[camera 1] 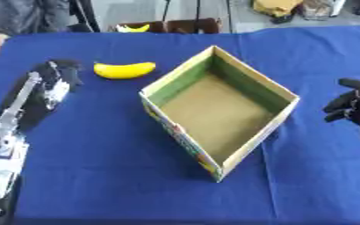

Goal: Pick up objects on the table and place them in the box.

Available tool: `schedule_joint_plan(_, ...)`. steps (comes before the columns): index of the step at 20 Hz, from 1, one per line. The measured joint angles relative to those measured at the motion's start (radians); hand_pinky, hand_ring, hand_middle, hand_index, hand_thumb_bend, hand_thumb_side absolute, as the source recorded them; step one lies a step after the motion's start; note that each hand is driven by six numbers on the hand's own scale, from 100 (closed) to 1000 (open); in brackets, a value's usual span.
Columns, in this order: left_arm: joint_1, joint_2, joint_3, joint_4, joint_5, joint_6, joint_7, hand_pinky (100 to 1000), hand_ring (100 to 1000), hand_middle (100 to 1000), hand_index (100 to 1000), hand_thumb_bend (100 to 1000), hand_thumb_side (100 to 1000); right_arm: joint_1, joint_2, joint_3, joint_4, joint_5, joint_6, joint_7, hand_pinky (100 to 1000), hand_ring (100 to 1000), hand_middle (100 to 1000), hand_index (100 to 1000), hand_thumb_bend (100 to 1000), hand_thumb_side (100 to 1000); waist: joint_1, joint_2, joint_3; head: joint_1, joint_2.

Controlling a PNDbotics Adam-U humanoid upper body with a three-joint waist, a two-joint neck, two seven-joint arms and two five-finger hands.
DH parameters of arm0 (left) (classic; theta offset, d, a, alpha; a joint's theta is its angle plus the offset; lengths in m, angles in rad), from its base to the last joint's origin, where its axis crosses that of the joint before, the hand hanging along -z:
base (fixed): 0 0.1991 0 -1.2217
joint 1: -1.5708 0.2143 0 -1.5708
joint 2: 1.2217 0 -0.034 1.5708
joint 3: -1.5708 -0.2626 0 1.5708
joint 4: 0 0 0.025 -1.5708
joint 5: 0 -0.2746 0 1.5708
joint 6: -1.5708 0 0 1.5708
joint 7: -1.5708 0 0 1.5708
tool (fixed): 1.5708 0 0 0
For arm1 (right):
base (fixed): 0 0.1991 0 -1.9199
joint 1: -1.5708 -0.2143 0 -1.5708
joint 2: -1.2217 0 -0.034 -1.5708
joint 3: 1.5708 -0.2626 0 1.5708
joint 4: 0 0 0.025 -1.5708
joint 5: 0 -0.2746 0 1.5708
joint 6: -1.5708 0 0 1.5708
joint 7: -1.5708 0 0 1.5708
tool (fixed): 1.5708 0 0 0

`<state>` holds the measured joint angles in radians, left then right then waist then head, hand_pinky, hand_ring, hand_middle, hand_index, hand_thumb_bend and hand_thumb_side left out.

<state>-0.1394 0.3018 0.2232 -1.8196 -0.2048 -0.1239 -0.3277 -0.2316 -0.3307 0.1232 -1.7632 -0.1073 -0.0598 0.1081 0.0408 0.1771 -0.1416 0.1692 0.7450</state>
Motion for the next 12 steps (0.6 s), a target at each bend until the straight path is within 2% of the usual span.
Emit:
schedule_joint_plan(4,0.000,0.030,0.004,0.001,-0.052,-0.015,-0.040,625,645,702,812,617,715,0.000,0.000,0.000,0.000,0.000,-0.001,0.001,555,609,541,855,100,846,0.000,-0.002,-0.001,0.000,0.000)
schedule_joint_plan(6,-0.001,0.064,0.005,0.008,-0.082,-0.027,-0.057,635,655,704,814,599,691,0.000,0.000,0.000,0.000,0.000,-0.001,0.002,555,609,541,855,100,845,0.002,-0.004,-0.002,0.001,0.000)
schedule_joint_plan(7,-0.005,0.086,0.006,0.013,-0.098,-0.035,-0.066,651,670,710,818,638,654,0.000,0.000,0.001,0.000,0.000,0.000,0.003,555,609,541,855,100,846,0.004,-0.005,-0.002,0.001,0.000)
schedule_joint_plan(12,-0.083,0.201,0.002,0.070,-0.174,-0.088,-0.126,682,699,718,819,687,543,0.008,-0.009,0.001,0.000,0.000,0.000,0.005,555,609,541,855,100,854,0.029,-0.023,-0.003,-0.002,0.002)
